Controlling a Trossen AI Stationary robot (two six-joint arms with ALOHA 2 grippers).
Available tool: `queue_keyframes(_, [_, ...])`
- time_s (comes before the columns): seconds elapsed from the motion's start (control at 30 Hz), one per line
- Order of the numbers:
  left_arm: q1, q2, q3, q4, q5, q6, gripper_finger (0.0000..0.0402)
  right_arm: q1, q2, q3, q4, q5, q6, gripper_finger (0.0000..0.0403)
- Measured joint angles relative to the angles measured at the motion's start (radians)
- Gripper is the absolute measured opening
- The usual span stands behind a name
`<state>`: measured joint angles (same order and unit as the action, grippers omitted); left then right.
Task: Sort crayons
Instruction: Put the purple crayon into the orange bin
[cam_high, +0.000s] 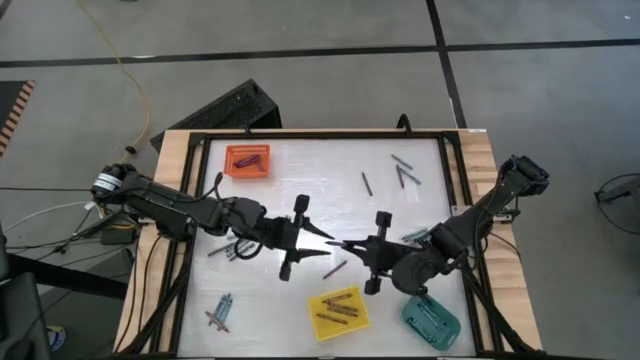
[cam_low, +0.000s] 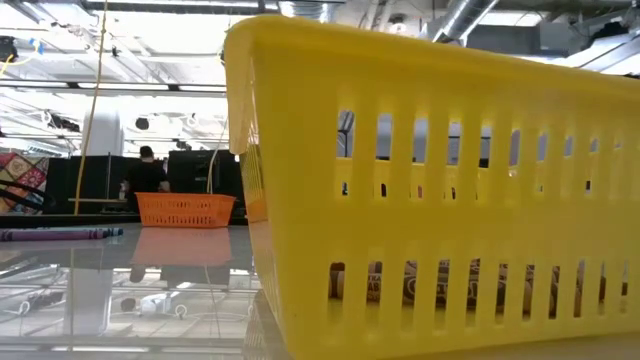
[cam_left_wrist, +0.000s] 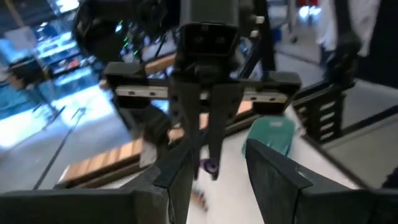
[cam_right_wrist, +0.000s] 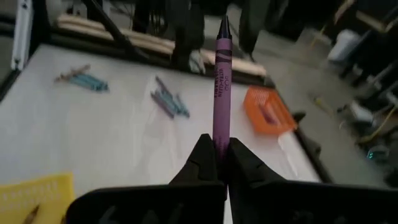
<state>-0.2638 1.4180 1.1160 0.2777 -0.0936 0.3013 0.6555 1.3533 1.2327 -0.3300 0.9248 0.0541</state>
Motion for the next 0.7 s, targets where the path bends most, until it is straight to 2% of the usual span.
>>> queue_keyframes(0.27, [-0.002,0.008,0.000,0.059,0.020,-0.026,0.0131,0.002,0.000,0.000,0.192,0.003,-0.184,0.0008])
queue_keyframes(0.43, [-0.017,0.008,0.000,0.095,0.044,-0.004,0.0095,0.002,0.000,0.000,0.264,-0.001,-0.247,0.0008])
queue_keyframes(0.7, [-0.023,0.008,0.000,0.103,0.046,0.025,0.0041,0.002,0.001,0.000,0.264,-0.008,-0.249,0.0008])
